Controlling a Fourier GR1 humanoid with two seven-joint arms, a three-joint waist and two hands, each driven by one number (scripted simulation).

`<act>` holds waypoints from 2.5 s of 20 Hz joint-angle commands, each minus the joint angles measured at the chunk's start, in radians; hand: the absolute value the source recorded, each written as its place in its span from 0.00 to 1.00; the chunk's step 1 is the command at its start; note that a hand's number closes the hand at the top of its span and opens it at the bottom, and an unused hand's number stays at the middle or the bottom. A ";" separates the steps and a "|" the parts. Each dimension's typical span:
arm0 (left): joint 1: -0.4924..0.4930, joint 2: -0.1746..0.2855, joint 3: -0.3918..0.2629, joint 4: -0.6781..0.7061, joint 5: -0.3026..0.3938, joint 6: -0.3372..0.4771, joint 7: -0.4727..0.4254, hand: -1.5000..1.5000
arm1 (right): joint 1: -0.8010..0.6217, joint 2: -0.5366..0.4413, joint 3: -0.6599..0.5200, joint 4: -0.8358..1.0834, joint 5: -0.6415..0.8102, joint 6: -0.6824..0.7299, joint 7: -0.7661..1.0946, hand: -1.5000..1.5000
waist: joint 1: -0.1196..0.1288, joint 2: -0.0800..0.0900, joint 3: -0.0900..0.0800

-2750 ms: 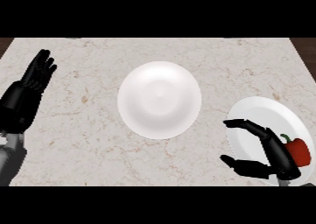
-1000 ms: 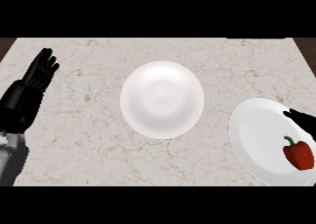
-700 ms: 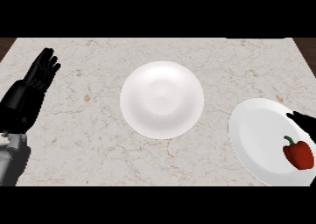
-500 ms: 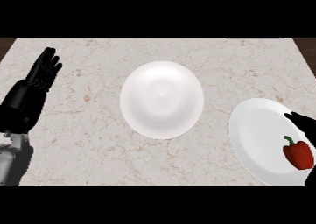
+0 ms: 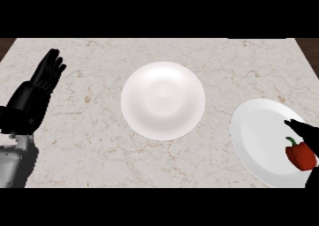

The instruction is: Pick the bell pepper from the plate and place it in the plate

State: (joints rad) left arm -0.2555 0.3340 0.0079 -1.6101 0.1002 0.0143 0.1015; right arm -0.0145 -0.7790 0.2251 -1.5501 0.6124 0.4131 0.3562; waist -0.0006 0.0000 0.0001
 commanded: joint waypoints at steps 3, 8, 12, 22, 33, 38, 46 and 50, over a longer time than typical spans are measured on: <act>0.025 -0.004 0.037 -0.002 0.004 -0.049 -0.023 0.50 | -0.062 0.095 0.018 0.191 0.134 -0.030 -0.043 0.00 | 0.005 0.001 0.000; 0.022 -0.001 0.058 -0.031 0.010 -0.063 0.019 0.50 | -0.058 0.128 -0.018 0.208 0.156 -0.102 -0.140 1.00 | 0.004 0.000 0.000; 0.005 -0.001 0.062 -0.003 0.000 -0.067 -0.015 0.50 | -0.088 0.153 -0.001 0.190 0.257 -0.270 -0.168 1.00 | 0.006 0.000 0.000; -0.036 -0.018 0.071 0.046 -0.032 -0.062 -0.001 0.50 | -0.108 0.167 -0.193 0.327 0.256 -0.416 -0.170 1.00 | -0.002 0.001 0.000; 0.017 -0.046 0.059 -0.029 -0.045 -0.047 0.042 0.50 | -0.057 0.137 -0.289 -0.121 0.036 -0.317 -0.290 1.00 | -0.016 -0.010 -0.002; -0.060 0.005 0.123 0.017 -0.007 -0.076 0.057 0.50 | -0.050 0.272 -0.249 -0.324 -0.091 -0.304 -0.265 1.00 | -0.026 -0.008 -0.002; -0.062 -0.044 0.073 0.028 -0.059 -0.068 0.038 0.50 | -0.250 0.383 -0.123 -0.394 -0.076 -0.218 -0.055 1.00 | 0.003 0.001 -0.001; -0.035 -0.034 0.100 -0.006 -0.037 -0.093 0.039 0.50 | -0.344 0.479 -0.031 -0.373 0.007 -0.219 0.058 1.00 | 0.007 0.000 -0.001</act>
State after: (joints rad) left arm -0.2767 0.2836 0.0776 -1.6203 0.0475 -0.0589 0.1349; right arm -0.2844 -0.3810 0.1081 -1.9286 0.5617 0.1895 0.3284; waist 0.0034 -0.0011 -0.0009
